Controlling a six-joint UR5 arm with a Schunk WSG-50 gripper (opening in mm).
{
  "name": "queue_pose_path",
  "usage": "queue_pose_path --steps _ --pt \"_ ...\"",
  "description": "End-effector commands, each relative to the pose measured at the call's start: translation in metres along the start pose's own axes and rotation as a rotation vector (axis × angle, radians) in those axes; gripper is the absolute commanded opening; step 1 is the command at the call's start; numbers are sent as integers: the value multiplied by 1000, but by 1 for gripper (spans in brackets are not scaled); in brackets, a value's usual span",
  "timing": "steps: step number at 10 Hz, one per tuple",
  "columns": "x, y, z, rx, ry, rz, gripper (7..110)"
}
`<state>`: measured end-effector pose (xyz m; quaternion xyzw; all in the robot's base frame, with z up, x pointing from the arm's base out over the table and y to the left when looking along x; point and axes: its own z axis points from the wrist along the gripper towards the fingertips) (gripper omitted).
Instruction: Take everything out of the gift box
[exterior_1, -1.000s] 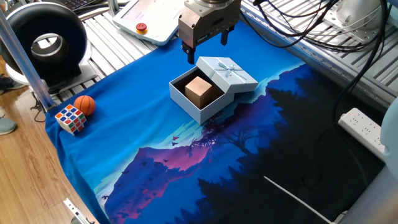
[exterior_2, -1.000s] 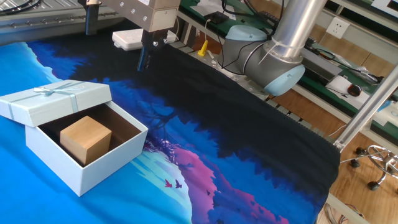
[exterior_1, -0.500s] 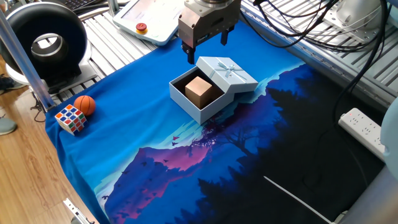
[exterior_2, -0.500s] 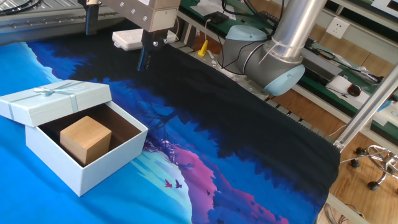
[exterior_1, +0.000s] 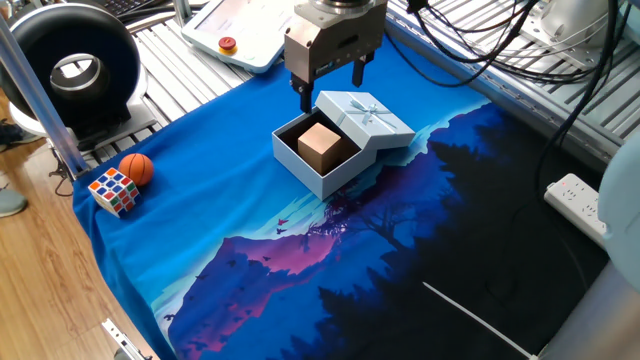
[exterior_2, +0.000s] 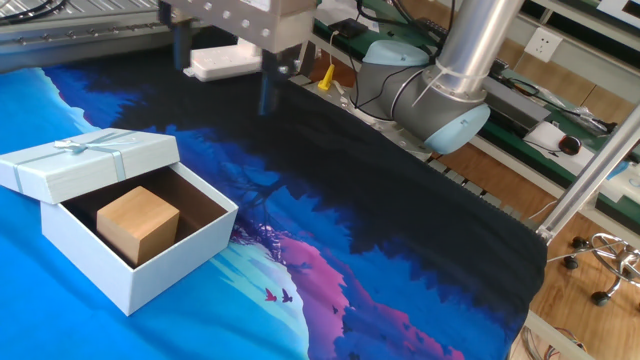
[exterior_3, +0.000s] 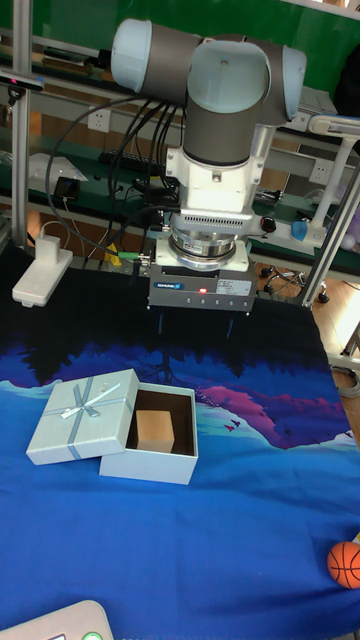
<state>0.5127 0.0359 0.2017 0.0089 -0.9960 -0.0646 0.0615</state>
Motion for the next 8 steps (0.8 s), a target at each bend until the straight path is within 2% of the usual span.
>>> queue_pose_path --steps 1,8 --pt "5 10 -1 -35 17 1 7" --pt "-4 -2 4 12 -19 -32 7"
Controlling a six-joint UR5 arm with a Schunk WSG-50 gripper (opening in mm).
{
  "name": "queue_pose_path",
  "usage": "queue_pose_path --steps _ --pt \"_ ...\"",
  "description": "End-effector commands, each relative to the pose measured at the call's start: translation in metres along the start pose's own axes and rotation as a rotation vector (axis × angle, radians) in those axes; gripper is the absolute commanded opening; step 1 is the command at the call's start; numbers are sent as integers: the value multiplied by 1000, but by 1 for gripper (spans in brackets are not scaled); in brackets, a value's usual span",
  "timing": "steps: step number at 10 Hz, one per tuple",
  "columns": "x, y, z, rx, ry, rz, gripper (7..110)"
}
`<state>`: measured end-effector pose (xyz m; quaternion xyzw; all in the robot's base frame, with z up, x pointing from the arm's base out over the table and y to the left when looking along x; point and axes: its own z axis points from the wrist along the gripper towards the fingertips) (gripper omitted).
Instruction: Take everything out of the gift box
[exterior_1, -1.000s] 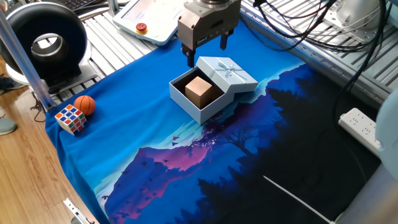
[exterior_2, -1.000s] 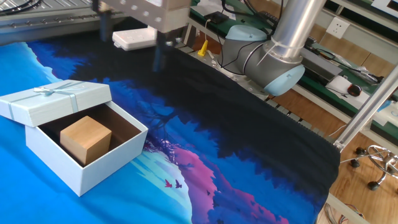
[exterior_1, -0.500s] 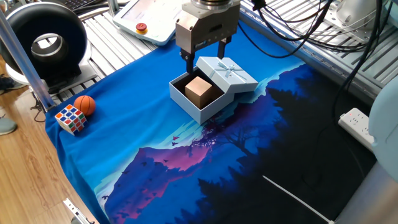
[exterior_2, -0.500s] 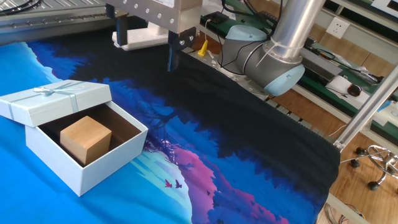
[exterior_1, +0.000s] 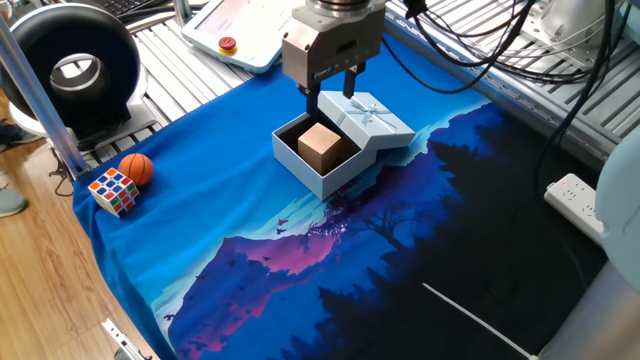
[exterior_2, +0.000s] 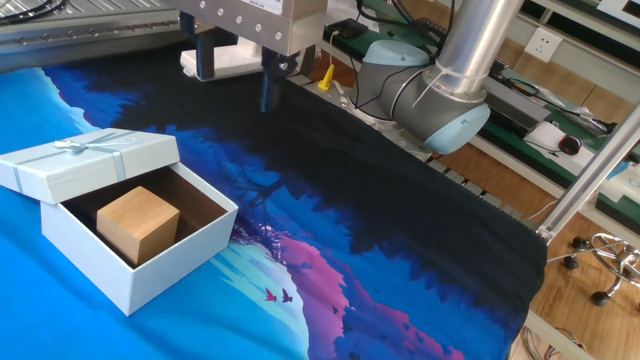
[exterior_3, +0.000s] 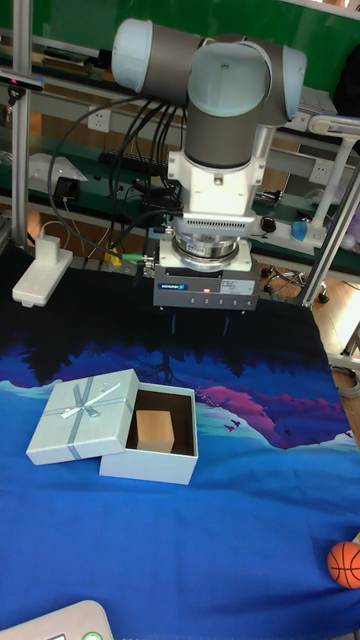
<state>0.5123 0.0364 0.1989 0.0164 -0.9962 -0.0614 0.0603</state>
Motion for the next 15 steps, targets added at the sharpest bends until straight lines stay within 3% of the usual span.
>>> queue_pose_path --steps 1,4,6,10,15 --pt "-7 -5 2 13 -32 -27 7" --pt "-18 -18 2 63 -76 -57 7" --pt "-24 -20 2 72 -99 -69 7" --pt "-20 -20 14 67 -98 -78 7" --pt "-20 -25 17 101 -99 -105 7"
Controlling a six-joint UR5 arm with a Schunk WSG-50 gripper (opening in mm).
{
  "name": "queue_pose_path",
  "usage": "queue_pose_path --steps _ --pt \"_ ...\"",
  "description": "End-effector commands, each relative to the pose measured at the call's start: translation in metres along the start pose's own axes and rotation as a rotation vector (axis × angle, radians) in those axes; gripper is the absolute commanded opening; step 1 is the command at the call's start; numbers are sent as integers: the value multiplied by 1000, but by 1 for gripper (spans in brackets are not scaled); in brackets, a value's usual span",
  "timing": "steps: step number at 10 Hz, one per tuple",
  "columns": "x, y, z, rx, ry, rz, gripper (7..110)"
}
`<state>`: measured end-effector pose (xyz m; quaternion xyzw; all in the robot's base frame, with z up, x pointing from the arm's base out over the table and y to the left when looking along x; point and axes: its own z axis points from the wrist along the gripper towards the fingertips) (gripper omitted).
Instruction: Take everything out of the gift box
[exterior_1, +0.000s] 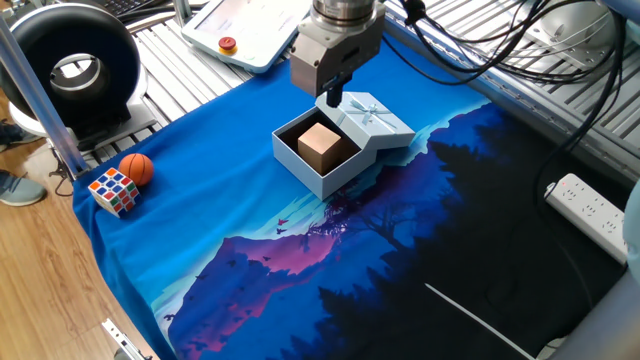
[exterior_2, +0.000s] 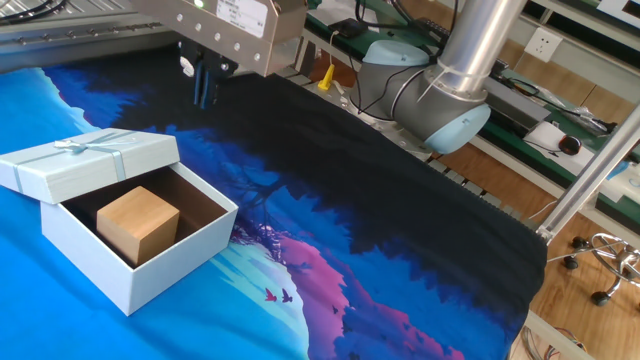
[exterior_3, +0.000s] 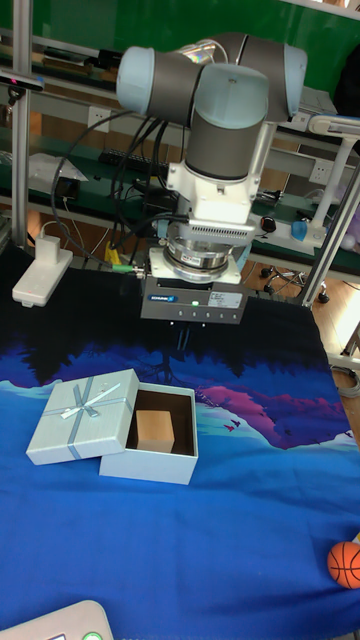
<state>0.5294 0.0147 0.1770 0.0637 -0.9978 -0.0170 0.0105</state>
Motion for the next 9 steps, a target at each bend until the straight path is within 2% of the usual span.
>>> queue_pose_path --steps 1,4,7,8,9 --pt "1 0 1 1 0 -12 7" --pt "5 12 3 -33 13 14 7" --pt "6 13 8 -14 12 20 7" --pt "9 11 8 -6 25 25 7" --pt "20 9 6 0 67 42 7"
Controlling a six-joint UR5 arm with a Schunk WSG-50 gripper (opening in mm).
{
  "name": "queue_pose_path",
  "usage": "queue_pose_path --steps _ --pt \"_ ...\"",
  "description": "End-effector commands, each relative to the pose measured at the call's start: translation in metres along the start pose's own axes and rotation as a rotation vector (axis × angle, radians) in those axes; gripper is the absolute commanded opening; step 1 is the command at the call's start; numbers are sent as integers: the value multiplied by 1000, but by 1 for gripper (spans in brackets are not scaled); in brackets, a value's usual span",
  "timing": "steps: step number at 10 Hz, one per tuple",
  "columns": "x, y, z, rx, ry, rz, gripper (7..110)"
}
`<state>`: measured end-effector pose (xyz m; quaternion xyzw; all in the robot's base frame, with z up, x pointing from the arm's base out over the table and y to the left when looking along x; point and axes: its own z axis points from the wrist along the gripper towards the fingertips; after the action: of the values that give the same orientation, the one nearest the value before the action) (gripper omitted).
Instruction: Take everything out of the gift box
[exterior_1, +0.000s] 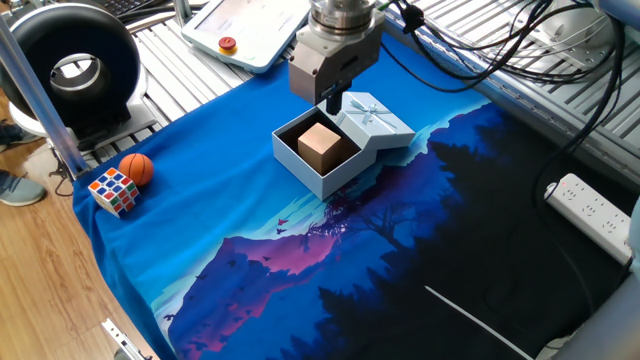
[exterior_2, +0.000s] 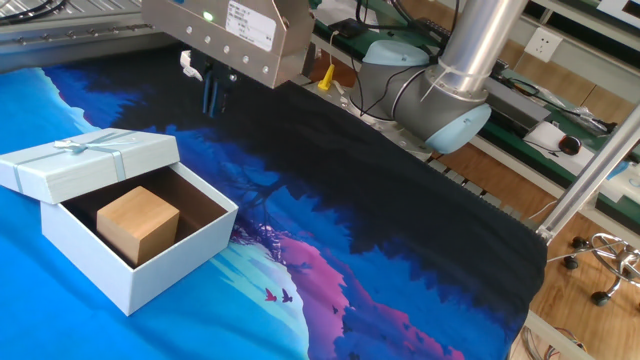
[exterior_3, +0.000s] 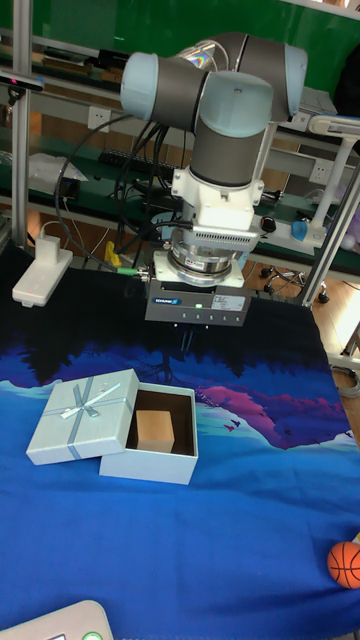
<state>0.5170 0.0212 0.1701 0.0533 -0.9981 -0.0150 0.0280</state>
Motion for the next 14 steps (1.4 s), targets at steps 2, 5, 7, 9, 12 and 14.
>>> queue_pose_path --steps 2,5,7,9,12,14 --pt "37 5 -4 -16 150 19 7" --pt "34 7 -10 -21 149 -89 7" --pt "32 -4 -10 21 140 -101 7" --pt "25 -2 -9 16 111 -106 7" --pt "23 -8 -9 39 106 -104 7" --pt "23 -8 -9 40 106 -101 7"
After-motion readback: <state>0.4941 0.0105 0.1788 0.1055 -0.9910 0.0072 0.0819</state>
